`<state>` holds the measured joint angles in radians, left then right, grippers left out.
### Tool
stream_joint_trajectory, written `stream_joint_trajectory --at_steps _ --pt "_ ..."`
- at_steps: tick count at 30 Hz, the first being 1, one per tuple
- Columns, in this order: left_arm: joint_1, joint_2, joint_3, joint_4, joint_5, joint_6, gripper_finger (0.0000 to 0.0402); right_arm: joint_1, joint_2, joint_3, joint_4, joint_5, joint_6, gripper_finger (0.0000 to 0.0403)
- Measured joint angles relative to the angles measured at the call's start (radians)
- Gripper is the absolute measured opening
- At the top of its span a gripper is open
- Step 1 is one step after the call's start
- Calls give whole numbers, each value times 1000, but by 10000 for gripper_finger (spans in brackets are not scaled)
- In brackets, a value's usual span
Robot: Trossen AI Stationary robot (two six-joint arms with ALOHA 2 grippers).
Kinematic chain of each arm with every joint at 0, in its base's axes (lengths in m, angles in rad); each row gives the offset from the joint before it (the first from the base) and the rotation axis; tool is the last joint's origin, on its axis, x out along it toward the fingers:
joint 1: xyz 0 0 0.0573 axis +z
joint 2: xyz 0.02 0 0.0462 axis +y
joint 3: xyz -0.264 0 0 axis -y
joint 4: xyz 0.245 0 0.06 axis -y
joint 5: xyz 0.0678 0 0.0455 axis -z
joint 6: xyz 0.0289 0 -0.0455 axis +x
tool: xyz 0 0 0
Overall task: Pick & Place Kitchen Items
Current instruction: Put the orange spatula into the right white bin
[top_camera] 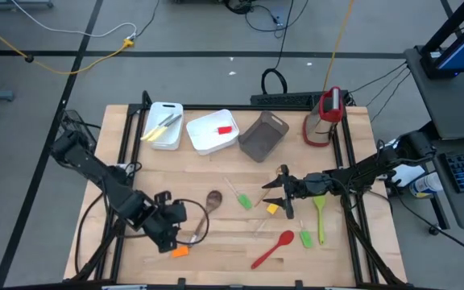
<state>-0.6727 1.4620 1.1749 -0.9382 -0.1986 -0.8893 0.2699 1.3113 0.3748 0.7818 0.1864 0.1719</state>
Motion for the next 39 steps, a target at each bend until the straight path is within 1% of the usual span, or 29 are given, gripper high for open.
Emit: stream_joint_trajectory --at_steps 3,8,10,12,15,21,26,30,33,35,39 --pt "-16 0 -39 35 -1 -72 145 0 0 0 0 0 0 212" --pt "-39 0 -88 35 0 -259 145 0 0 0 0 0 0 212" --pt "-52 0 -105 38 -1 -291 145 0 0 0 -1 0 0 212" --pt "-62 2 -128 64 17 -289 145 0 0 0 -4 0 0 212" --pt "-77 3 -168 152 57 -270 145 0 0 0 -9 0 -1 212" --pt "-128 4 -261 396 69 -271 145 0 0 0 -8 -3 -5 212" --pt "-158 4 -304 442 45 -310 145 0 0 0 -9 -3 -34 212" --pt "-164 6 -309 449 37 -323 145 0 0 0 -9 -3 -34 212" --pt "-157 32 -309 486 38 -324 145 0 0 0 -9 -3 -34 212" --pt "-157 62 -309 509 52 -325 145 0 0 0 -9 -3 -34 212" --pt "-151 140 -309 544 132 -345 145 0 0 0 -9 -4 -35 212"
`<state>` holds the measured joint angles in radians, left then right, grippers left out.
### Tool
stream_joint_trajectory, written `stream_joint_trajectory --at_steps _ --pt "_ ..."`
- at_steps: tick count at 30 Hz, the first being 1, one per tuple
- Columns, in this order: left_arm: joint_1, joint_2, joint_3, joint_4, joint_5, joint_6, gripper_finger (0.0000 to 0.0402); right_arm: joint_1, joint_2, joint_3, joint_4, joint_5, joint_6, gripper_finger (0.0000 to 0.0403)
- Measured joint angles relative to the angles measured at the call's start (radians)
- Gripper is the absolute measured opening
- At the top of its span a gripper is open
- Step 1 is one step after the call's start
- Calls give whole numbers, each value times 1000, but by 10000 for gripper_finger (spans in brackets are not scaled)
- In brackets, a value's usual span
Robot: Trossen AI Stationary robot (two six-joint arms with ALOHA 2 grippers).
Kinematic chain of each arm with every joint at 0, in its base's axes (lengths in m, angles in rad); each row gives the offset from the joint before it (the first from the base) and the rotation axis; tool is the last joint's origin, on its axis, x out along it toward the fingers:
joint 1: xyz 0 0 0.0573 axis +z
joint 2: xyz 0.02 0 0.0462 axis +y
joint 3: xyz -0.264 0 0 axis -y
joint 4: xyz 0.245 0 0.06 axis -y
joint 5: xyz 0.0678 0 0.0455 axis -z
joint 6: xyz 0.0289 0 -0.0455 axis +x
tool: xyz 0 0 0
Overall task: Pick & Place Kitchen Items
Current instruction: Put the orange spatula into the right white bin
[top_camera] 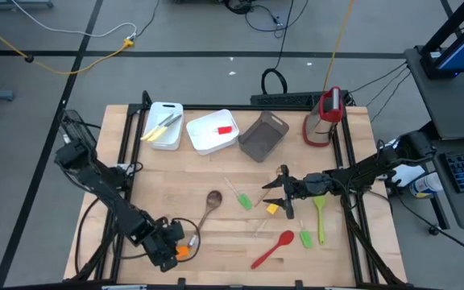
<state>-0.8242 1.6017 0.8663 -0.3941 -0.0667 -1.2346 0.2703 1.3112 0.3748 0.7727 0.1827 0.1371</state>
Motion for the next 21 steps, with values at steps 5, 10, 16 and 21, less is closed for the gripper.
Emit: stream_joint_trajectory --at_steps 5,10,16,21 --pt "0 87 0 54 7 3 145 0 0 0 0 0 0 212" --pt "-1 136 7 69 -3 42 145 0 0 0 0 0 -4 212" --pt "-8 151 10 21 -42 141 145 0 0 0 0 0 -18 212" --pt "-16 155 7 32 -119 294 145 0 0 0 0 0 -30 212"
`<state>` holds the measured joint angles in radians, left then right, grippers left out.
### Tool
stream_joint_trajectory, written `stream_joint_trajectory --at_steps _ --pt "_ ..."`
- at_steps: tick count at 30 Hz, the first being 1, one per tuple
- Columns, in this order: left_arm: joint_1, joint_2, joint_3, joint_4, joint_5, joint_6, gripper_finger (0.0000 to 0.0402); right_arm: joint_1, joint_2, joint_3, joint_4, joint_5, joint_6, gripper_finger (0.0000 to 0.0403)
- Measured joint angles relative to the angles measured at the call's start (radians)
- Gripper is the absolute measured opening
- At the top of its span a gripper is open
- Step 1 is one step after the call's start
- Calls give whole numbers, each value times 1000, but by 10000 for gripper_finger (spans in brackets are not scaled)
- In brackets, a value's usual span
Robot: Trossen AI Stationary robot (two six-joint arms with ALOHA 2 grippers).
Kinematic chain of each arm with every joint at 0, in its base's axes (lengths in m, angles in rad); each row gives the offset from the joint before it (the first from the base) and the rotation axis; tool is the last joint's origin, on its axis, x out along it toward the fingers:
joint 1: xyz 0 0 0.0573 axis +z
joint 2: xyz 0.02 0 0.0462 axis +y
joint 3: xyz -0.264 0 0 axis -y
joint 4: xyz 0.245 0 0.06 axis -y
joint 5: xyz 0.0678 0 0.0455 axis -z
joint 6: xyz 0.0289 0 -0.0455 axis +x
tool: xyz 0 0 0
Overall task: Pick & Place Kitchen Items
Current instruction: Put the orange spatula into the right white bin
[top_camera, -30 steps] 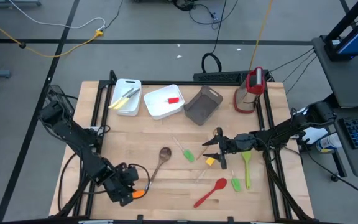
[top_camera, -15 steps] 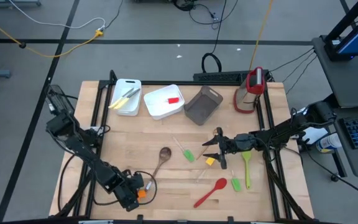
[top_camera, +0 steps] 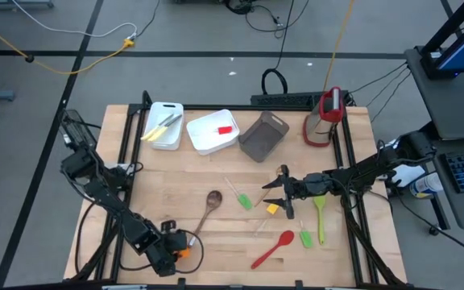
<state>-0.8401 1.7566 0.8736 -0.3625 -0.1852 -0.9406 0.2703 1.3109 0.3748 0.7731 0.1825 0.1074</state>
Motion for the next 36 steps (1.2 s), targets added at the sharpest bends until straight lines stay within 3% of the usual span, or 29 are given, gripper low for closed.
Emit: stream_joint_trajectory --at_steps 7,21,25,31,36 --pt "17 3 -4 70 -39 95 145 0 0 0 0 0 -30 212" --pt "24 3 -3 23 58 175 142 0 0 -1 -8 0 -45 212" --pt "25 3 -3 17 65 186 107 0 0 -1 -8 0 -45 212" --pt "36 3 -4 9 76 160 15 0 0 -1 -8 0 -45 212" --pt "47 3 -4 12 77 149 10 0 0 -1 -7 0 -45 212"
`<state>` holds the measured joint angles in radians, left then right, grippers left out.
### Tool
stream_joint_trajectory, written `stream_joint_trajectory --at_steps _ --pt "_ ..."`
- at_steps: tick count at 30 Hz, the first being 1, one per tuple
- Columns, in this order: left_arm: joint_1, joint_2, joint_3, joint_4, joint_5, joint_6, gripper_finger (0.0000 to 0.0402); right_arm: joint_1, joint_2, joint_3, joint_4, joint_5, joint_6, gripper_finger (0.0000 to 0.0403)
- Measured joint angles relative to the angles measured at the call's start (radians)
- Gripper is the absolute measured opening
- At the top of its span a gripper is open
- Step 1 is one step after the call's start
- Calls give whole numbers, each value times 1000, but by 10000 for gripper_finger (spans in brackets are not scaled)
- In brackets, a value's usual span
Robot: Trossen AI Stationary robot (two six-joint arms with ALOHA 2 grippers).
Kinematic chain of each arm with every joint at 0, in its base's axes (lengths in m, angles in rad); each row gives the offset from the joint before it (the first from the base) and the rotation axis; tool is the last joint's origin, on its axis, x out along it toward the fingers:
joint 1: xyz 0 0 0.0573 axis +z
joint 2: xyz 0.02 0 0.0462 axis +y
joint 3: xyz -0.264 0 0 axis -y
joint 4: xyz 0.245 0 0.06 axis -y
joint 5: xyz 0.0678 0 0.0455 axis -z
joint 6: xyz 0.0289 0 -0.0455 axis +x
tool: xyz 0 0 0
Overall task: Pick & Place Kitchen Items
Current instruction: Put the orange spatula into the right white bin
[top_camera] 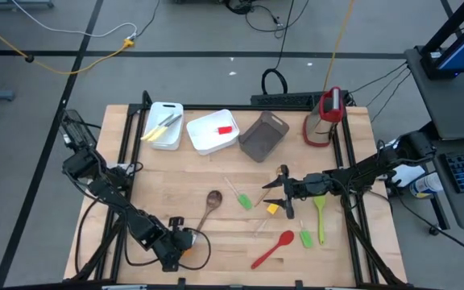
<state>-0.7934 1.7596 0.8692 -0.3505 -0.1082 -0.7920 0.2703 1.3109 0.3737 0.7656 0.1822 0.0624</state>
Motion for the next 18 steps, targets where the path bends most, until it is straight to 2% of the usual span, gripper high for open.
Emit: stream_joint_trajectory --at_steps 7,13,18 --pt "2 -36 5 1 -40 24 3 0 0 0 0 0 0 212" --pt "3 -103 30 -76 -168 51 2 0 0 0 -1 0 0 212" --pt "4 -122 50 -146 -206 113 1 0 0 0 0 0 0 212"
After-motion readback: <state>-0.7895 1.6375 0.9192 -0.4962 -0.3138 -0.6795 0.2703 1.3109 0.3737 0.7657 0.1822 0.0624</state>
